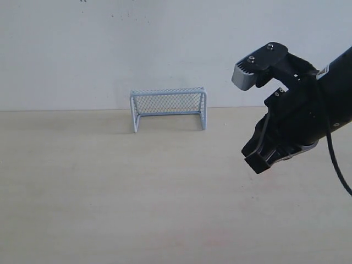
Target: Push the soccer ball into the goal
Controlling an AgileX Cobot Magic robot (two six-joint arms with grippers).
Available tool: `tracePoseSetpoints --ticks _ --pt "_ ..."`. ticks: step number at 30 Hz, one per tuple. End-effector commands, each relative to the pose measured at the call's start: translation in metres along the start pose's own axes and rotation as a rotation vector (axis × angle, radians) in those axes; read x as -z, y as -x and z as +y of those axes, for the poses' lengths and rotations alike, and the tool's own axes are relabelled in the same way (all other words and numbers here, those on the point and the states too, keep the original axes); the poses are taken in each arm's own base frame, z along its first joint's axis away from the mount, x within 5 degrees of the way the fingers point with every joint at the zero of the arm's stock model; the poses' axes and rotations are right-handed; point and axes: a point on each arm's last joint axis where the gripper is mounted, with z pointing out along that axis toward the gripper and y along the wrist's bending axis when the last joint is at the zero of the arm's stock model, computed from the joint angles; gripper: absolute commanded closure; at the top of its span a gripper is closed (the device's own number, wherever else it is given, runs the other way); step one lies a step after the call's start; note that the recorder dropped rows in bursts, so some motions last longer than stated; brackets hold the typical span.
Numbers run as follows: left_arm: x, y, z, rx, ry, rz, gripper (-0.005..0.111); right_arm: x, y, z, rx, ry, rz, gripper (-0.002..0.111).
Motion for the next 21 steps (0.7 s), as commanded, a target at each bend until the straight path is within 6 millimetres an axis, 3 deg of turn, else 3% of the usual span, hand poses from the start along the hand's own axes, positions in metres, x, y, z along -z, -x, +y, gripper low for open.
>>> tracePoseSetpoints --ticks 1,7,13,17,21 --pt "0.000 -0.001 0.000 -0.002 0.003 -0.001 0.102 0.004 0.000 0.002 -0.031 0.000 -0.015 0.109" --pt "0.000 -0.001 0.000 -0.002 0.003 -0.001 0.102 0.032 0.004 0.008 -0.037 -0.042 -0.116 0.109" --pt "0.000 -0.001 0.000 -0.002 0.003 -0.001 0.102 0.071 0.001 0.018 -0.127 -0.163 -0.440 0.109" --pt "0.000 -0.001 0.000 -0.002 0.003 -0.001 0.102 0.080 -0.027 0.024 -0.202 -0.258 -0.594 0.109" --pt "0.000 -0.001 0.000 -0.002 0.003 -0.001 0.102 0.079 -0.069 0.033 -0.254 -0.346 -0.682 0.109"
